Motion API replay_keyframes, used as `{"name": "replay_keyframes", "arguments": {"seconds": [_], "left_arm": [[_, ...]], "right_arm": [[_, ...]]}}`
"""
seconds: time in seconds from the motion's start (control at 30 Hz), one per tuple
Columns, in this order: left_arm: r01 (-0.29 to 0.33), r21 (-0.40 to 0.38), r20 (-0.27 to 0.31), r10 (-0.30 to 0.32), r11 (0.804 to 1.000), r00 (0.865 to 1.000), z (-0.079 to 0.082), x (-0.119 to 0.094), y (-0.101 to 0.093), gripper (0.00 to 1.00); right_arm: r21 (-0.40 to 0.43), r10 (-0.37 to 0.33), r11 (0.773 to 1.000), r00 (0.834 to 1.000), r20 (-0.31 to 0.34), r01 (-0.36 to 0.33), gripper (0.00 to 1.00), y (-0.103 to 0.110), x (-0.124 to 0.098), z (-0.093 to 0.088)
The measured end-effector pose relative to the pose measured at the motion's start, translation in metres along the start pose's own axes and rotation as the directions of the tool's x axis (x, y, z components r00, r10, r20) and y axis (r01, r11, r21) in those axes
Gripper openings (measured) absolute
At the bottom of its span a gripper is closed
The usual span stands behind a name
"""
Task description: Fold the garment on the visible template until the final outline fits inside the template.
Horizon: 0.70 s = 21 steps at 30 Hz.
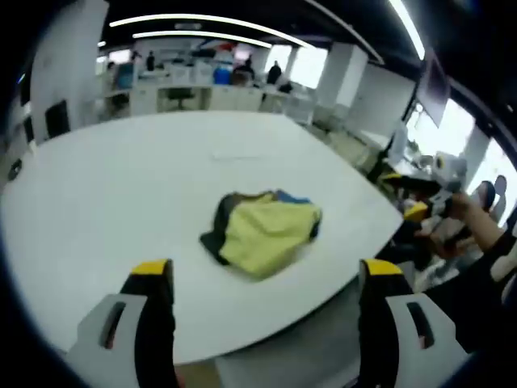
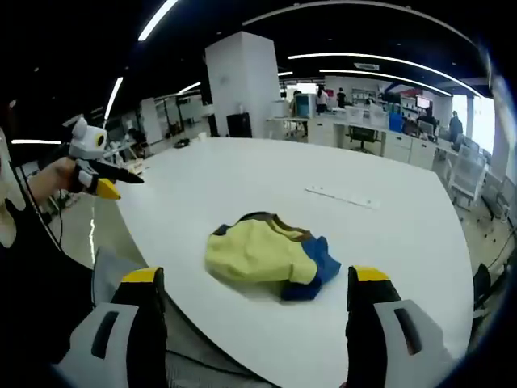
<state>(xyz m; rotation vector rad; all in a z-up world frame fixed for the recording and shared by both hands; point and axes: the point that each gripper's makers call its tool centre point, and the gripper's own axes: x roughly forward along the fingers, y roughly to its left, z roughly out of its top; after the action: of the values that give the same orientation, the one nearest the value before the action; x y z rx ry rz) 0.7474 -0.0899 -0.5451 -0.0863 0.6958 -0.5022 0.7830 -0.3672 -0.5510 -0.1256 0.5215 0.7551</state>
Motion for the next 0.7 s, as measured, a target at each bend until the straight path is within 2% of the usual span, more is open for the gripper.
{"name": "replay_keyframes", "arguments": {"seconds": [0.7], "left_arm": [[0.007,0.004,-0.009,-0.007,1.0,1.0,-0.0003,0.0009,-0.0003,0.9]], "right_arm": [[-0.003,0.006,1.0,1.0,-0.004,-0.006,0.92,0.0006,0.0016,0.0009]]}}
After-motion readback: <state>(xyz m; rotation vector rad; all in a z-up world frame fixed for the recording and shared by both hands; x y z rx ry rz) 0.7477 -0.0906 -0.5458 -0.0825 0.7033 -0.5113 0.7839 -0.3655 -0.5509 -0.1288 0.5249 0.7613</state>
